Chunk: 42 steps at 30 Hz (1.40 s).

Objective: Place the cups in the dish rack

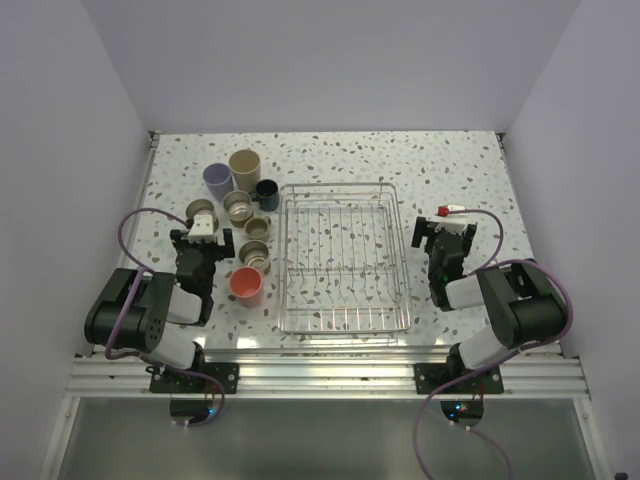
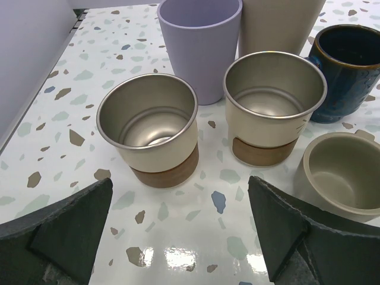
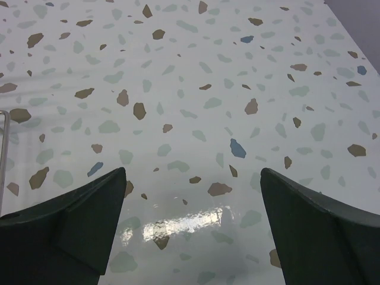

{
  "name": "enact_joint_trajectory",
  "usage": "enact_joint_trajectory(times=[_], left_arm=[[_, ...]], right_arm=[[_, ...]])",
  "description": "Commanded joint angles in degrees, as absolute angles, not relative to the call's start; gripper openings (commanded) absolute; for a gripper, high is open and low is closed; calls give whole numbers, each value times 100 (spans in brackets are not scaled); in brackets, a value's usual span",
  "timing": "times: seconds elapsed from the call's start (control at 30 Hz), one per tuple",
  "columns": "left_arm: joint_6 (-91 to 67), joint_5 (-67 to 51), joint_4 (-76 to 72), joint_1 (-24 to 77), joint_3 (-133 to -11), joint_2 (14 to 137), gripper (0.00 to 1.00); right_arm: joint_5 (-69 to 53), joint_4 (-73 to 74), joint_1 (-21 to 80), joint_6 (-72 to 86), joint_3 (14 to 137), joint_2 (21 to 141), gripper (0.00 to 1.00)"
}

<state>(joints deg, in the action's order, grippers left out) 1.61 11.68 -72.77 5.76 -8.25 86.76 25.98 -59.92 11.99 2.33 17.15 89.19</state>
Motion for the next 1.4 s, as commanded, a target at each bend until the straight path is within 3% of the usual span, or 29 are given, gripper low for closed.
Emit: enact_joint_trajectory(times=[0.0,0.73,0.9,1.1,1.37], left_arm=[[264,1151,-7945,554,-896,8649,100],[264,1151,-7945,554,-896,8657,100],[264,1151,-7937,554,-896,8648,100],[272,1151,-7945,554,-896,8649,100],[264,1151,-7945,554,-896,8657,100]], right_arm=[[2637,-6196,1222,167,1846,8851,99],[2549,-5617,1099,247,2117,8535,98],[2488,-3895,1099,255,2803,7683,98],[1364,-1647,1239,1010,3978,6384,99],[56,1149,1590,2232,6087,5740,99]])
